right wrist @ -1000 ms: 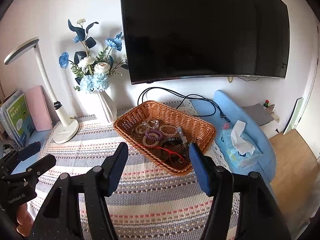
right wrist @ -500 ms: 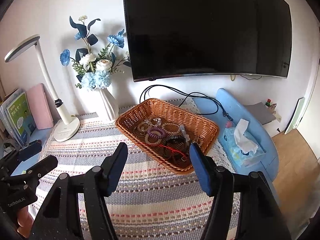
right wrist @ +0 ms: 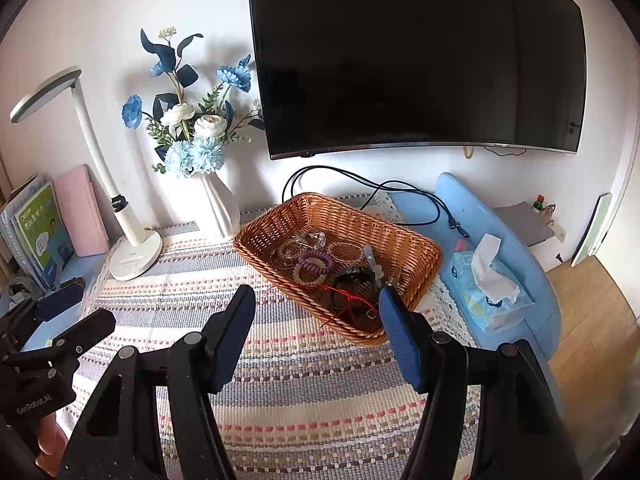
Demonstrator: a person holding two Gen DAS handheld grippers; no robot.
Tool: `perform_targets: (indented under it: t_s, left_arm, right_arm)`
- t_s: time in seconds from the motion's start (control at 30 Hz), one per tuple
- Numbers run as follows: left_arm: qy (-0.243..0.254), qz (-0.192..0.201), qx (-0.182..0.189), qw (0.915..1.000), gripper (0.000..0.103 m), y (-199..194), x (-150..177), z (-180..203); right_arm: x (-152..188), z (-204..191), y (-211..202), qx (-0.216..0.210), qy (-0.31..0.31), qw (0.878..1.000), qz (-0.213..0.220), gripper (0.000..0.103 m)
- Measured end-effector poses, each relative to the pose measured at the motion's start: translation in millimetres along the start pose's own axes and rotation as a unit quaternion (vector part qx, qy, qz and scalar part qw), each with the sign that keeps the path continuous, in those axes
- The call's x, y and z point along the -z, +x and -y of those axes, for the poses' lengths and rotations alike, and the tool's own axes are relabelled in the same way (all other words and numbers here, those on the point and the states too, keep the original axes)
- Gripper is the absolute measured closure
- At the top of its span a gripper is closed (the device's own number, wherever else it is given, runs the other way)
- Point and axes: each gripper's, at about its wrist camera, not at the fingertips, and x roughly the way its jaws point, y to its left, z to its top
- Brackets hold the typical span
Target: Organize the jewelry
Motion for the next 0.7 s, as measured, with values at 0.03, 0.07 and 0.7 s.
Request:
perform_targets:
  t_s: [0.03, 0.07, 0.7]
  left_arm:
    - [-0.002, 0.0, 0.0, 1.0, 0.027, -0.6, 0.5, -1.1]
    - [-0.002, 0.0, -0.001, 1.0, 0.027, -0.8, 0.6, -1.5]
    - [-0.017, -0.008, -0.01, 0.9998, 0.027, 3.5, 1.7, -7.8]
  right_arm:
    - [-0.1, 0.0, 0.0, 0.0, 0.0, 1.0, 0.0, 0.037]
    - [0.0, -0.4, -0.3, -0.001, -0.001, 1.0, 0.0, 0.037]
    - [1.8, -3.9, -1.8, -0.005, -0.001, 1.0, 0.0, 0.037]
